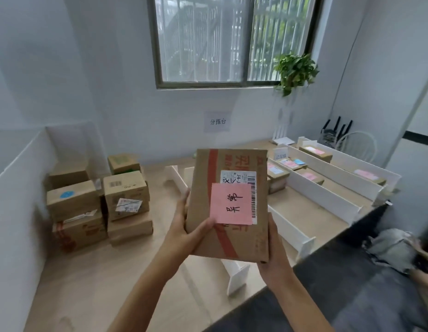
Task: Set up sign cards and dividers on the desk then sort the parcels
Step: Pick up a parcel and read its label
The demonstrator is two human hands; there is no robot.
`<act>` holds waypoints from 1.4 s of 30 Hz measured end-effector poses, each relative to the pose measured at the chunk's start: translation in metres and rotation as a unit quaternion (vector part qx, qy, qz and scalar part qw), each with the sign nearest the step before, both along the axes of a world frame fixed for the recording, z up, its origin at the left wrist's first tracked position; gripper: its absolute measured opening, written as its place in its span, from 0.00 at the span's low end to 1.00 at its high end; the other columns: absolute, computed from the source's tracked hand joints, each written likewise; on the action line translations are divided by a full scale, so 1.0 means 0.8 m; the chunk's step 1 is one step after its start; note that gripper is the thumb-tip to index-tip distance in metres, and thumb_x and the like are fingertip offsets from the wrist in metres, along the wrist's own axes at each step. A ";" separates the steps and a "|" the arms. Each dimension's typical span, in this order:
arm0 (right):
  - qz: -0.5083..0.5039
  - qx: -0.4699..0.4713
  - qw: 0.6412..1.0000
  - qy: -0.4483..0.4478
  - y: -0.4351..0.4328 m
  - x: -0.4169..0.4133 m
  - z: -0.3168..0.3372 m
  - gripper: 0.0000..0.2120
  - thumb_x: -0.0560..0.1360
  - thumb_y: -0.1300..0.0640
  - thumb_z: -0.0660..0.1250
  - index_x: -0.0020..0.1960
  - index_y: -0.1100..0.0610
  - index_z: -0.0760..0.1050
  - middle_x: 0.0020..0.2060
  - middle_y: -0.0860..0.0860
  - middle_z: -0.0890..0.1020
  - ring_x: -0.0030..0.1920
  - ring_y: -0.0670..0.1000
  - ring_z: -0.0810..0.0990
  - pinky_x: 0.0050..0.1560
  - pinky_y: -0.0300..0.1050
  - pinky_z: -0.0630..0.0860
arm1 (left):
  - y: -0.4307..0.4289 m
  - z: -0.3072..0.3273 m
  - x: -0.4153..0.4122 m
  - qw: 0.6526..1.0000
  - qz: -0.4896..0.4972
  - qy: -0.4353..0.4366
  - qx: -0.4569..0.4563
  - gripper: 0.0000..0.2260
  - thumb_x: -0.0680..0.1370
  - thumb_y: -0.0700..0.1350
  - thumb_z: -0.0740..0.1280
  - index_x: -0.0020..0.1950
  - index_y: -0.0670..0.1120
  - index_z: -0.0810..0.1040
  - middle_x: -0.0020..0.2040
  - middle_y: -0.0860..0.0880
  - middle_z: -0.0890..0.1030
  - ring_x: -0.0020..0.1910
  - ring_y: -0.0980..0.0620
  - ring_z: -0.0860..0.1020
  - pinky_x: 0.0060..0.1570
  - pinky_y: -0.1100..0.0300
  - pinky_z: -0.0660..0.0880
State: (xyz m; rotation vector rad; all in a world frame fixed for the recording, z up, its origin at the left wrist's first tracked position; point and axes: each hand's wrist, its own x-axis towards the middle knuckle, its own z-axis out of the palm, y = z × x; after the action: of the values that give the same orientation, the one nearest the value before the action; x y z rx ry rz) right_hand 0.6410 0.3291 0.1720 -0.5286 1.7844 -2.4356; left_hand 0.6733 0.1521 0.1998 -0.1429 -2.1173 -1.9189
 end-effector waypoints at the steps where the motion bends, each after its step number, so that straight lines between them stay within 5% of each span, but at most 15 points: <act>1: -0.018 0.013 1.000 -0.006 0.012 0.001 -0.002 0.26 0.71 0.30 0.55 0.61 0.41 0.75 0.58 0.48 0.81 0.59 0.48 0.79 0.50 0.39 0.78 | 0.010 -0.004 0.000 0.999 -0.031 -0.015 0.010 0.41 0.64 0.60 0.73 0.72 0.62 0.56 0.61 0.67 0.73 0.56 0.65 0.77 0.48 0.65 0.78; 5: -0.061 0.095 0.993 -0.030 0.057 -0.012 -0.010 0.24 0.75 0.32 0.49 0.63 0.40 0.71 0.55 0.43 0.81 0.56 0.43 0.80 0.50 0.42 0.80 | 0.049 -0.035 -0.015 0.998 -0.030 -0.048 0.036 0.31 0.69 0.55 0.69 0.70 0.56 0.64 0.57 0.58 0.79 0.53 0.60 0.79 0.46 0.65 0.78; 10: -0.081 0.158 0.984 -0.017 0.086 -0.037 -0.021 0.27 0.68 0.36 0.61 0.66 0.34 0.61 0.54 0.36 0.78 0.56 0.39 0.77 0.45 0.33 0.76 | 0.083 -0.060 -0.047 0.994 -0.052 -0.087 0.038 0.29 0.71 0.56 0.68 0.70 0.53 0.63 0.60 0.54 0.77 0.55 0.59 0.79 0.51 0.63 0.78; 15: -0.110 0.169 0.978 -0.051 0.115 -0.081 -0.049 0.30 0.69 0.36 0.61 0.69 0.38 0.58 0.57 0.40 0.77 0.58 0.43 0.75 0.57 0.46 0.75 | 0.108 -0.073 -0.096 0.992 -0.090 -0.077 0.038 0.26 0.74 0.51 0.69 0.69 0.52 0.65 0.61 0.51 0.77 0.55 0.56 0.79 0.48 0.65 0.77; 19: -0.130 0.152 0.978 -0.057 0.148 -0.142 -0.039 0.22 0.76 0.46 0.62 0.67 0.37 0.58 0.54 0.41 0.78 0.52 0.42 0.78 0.42 0.35 0.77 | 0.111 -0.069 -0.152 0.989 -0.130 -0.059 0.028 0.27 0.72 0.49 0.70 0.69 0.55 0.67 0.60 0.54 0.78 0.57 0.54 0.79 0.49 0.63 0.77; 24: -0.167 0.123 0.977 -0.045 0.202 -0.259 0.005 0.27 0.71 0.43 0.67 0.67 0.42 0.62 0.48 0.50 0.82 0.49 0.47 0.83 0.47 0.47 0.81 | 0.112 -0.050 -0.247 0.980 -0.194 -0.042 -0.020 0.27 0.71 0.50 0.72 0.69 0.57 0.68 0.62 0.56 0.77 0.60 0.56 0.77 0.53 0.63 0.76; 26: -0.167 0.104 0.979 -0.048 0.203 -0.303 0.020 0.15 0.75 0.47 0.67 0.60 0.47 0.70 0.44 0.52 0.83 0.48 0.52 0.83 0.42 0.46 0.81 | 0.115 -0.042 -0.295 0.992 -0.126 -0.030 0.005 0.18 0.75 0.48 0.69 0.63 0.59 0.72 0.61 0.56 0.79 0.57 0.60 0.78 0.50 0.67 0.76; 28: -0.176 0.055 0.981 -0.064 0.196 -0.347 0.022 0.10 0.76 0.51 0.65 0.57 0.50 0.71 0.45 0.54 0.83 0.48 0.53 0.83 0.42 0.48 0.80 | 0.116 -0.035 -0.341 0.998 0.047 0.005 0.051 0.11 0.76 0.53 0.66 0.57 0.61 0.72 0.62 0.55 0.77 0.59 0.62 0.76 0.53 0.66 0.73; 30: -0.177 0.003 0.980 -0.090 0.186 -0.384 0.020 0.13 0.76 0.53 0.65 0.58 0.54 0.68 0.48 0.56 0.82 0.50 0.53 0.83 0.45 0.50 0.81 | 0.125 -0.035 -0.370 0.982 0.160 0.034 0.090 0.23 0.68 0.60 0.65 0.61 0.59 0.69 0.65 0.55 0.73 0.64 0.57 0.72 0.61 0.58 0.70; 32: -0.161 -0.031 0.979 -0.120 0.179 -0.415 0.017 0.14 0.76 0.53 0.65 0.57 0.55 0.66 0.51 0.57 0.81 0.52 0.53 0.82 0.49 0.53 0.81 | 0.143 -0.036 -0.388 0.986 0.135 0.025 0.093 0.36 0.66 0.61 0.66 0.71 0.58 0.59 0.68 0.57 0.69 0.65 0.59 0.71 0.60 0.58 0.70; 35: -0.134 0.003 0.980 -0.147 0.174 -0.454 -0.001 0.16 0.74 0.52 0.68 0.55 0.57 0.66 0.51 0.57 0.81 0.54 0.55 0.80 0.56 0.55 0.77 | 0.152 -0.046 -0.411 0.993 0.106 -0.006 0.059 0.40 0.75 0.48 0.69 0.75 0.61 0.44 0.68 0.64 0.64 0.61 0.72 0.69 0.60 0.69 0.69; 39: -0.151 0.187 0.969 -0.055 0.165 -0.520 -0.011 0.11 0.71 0.51 0.66 0.52 0.52 0.74 0.50 0.56 0.81 0.51 0.53 0.82 0.51 0.52 0.80 | 0.125 -0.060 -0.453 0.989 0.131 -0.039 0.052 0.30 0.80 0.37 0.59 0.76 0.57 0.51 0.62 0.72 0.65 0.58 0.76 0.69 0.65 0.70 0.65; 42: -0.054 0.208 0.976 -0.021 0.135 -0.572 -0.028 0.18 0.78 0.65 0.59 0.64 0.50 0.68 0.53 0.50 0.79 0.44 0.36 0.81 0.40 0.30 0.77 | 0.106 -0.085 -0.483 0.981 0.178 -0.075 0.033 0.27 0.81 0.36 0.56 0.76 0.55 0.53 0.69 0.62 0.64 0.65 0.63 0.67 0.66 0.67 0.62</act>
State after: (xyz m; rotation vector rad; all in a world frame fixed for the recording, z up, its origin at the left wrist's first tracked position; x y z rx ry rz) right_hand 0.1832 0.4368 0.1496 -0.3445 2.2688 -2.0194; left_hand 0.2865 0.2370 0.1316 0.3812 -2.0002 -1.8273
